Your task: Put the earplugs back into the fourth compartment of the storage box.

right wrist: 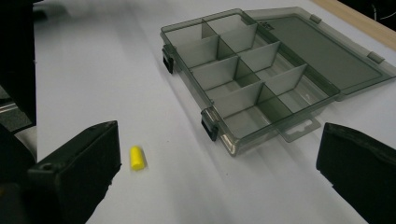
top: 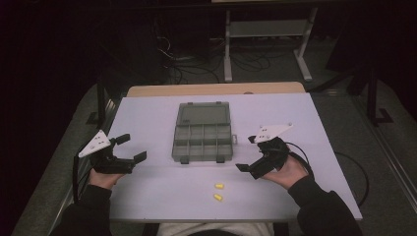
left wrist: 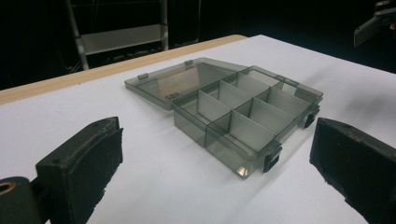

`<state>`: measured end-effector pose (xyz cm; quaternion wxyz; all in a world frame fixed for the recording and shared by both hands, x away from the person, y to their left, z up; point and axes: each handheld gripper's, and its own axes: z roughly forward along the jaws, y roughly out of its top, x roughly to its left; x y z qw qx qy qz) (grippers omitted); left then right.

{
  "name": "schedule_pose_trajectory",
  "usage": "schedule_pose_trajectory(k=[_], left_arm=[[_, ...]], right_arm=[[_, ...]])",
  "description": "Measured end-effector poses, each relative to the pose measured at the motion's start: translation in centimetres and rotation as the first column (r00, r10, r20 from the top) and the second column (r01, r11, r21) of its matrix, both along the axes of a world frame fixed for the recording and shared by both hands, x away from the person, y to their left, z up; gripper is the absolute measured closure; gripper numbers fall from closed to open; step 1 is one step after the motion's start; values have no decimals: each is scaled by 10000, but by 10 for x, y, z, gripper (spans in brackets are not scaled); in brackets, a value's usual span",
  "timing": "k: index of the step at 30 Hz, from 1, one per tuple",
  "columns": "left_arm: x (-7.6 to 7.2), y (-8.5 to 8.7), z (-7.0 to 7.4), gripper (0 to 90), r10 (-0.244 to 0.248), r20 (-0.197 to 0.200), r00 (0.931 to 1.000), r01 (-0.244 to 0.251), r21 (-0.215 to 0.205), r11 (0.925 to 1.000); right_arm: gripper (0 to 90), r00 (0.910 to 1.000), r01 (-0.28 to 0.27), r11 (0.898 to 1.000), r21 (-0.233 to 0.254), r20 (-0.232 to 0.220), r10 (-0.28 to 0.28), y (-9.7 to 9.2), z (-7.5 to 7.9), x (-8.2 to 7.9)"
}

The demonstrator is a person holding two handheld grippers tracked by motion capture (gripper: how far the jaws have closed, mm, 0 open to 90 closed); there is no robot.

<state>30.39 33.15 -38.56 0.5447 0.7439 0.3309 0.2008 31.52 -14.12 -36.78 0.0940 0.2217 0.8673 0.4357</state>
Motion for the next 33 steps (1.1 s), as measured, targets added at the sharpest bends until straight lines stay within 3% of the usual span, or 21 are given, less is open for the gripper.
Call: schedule_pose_trajectory(k=[20, 33], left_arm=[[1, 0, 0, 22, -18, -39, 10000, 18, 11, 10000], [1, 0, 0, 22, -14, -37, 10000, 14, -24, 10000]], right_arm=[[0, 9951, -957, 9915, -882, -348, 930, 33, -14, 2], [0, 9829, -1792, 9698, -1654, -728, 1692, 59, -26, -2]])
